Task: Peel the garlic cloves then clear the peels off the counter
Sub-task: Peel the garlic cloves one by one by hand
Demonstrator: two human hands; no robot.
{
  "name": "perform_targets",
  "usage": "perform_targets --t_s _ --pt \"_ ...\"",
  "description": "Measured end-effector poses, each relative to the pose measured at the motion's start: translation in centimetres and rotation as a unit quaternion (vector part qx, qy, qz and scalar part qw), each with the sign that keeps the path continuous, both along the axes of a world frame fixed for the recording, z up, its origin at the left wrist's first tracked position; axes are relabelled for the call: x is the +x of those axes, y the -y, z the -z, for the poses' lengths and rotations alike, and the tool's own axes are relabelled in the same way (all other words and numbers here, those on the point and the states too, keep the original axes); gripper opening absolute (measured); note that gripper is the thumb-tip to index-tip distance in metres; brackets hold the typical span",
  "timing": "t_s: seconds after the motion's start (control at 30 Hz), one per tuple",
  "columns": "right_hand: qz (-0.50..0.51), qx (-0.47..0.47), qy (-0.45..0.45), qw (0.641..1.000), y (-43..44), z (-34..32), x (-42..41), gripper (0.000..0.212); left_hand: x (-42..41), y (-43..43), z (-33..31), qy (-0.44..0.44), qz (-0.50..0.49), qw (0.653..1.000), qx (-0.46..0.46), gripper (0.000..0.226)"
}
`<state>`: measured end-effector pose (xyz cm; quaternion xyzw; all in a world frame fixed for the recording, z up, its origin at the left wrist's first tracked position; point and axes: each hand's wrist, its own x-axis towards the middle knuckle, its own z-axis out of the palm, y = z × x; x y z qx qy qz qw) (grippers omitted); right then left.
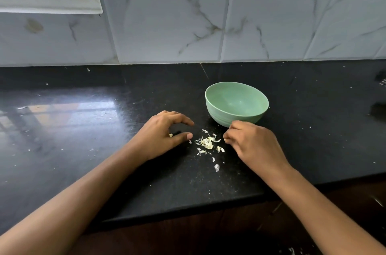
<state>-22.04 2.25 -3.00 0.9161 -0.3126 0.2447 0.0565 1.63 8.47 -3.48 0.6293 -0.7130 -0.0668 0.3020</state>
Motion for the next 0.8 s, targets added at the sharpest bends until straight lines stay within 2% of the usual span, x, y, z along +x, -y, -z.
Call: perform_targets --t_s 0.07,0.1,0.13,0.2,0.23,0.27,0.3,0.4,0.47,0.67,0.8 --pt "-0.002 0.04 0.09 0.995 -0.5 -0.7 0.6 0.005 -0.3 -0.2 -0.2 -0.01 0.014 0.999 -0.03 0.038" --pt "-0.008 0.115 0.172 0.978 -0.8 -1.3 1.1 0.006 -0.5 -0.4 -0.5 -0.025 0.021 0.998 -0.052 0.038" --pt "-0.019 0.234 0.267 0.935 -1.2 -1.8 1.8 0.006 -0.7 -0.7 -0.7 -0.048 0.032 0.996 -0.072 0.036" --pt "-0.051 0.494 0.391 0.775 -2.0 -2.4 3.4 0.008 -1.1 -1.0 -1.1 -0.099 0.054 0.988 -0.106 0.033" --pt "-0.061 0.566 0.416 0.709 -2.1 -2.5 4.0 0.009 -1.3 -1.1 -1.2 -0.122 0.061 0.983 -0.121 0.031" --pt "-0.068 0.606 0.425 0.669 -2.1 -2.5 4.6 0.009 -1.4 -1.2 -1.3 -0.144 0.059 0.979 -0.134 0.028" --pt "-0.075 0.627 0.427 0.647 -2.0 -2.6 5.0 0.008 -1.5 -1.2 -1.4 -0.167 0.051 0.974 -0.147 0.024" --pt "-0.099 0.644 0.439 0.619 -1.7 -2.9 6.0 0.008 -1.6 -1.1 -1.4 -0.229 0.027 0.958 -0.172 0.02" --pt "-0.107 0.637 0.452 0.615 -1.4 -3.0 6.4 0.013 -1.4 -1.0 -1.3 -0.223 0.018 0.955 -0.196 0.02" --pt "-0.129 0.589 0.408 0.686 -0.6 -2.3 6.9 0.009 -1.6 -1.0 -1.3 -0.193 -0.011 0.958 -0.213 0.016" --pt "-0.138 0.576 0.412 0.693 -0.5 -1.8 6.6 0.009 -1.7 -0.8 -1.2 -0.159 -0.037 0.964 -0.211 0.014"
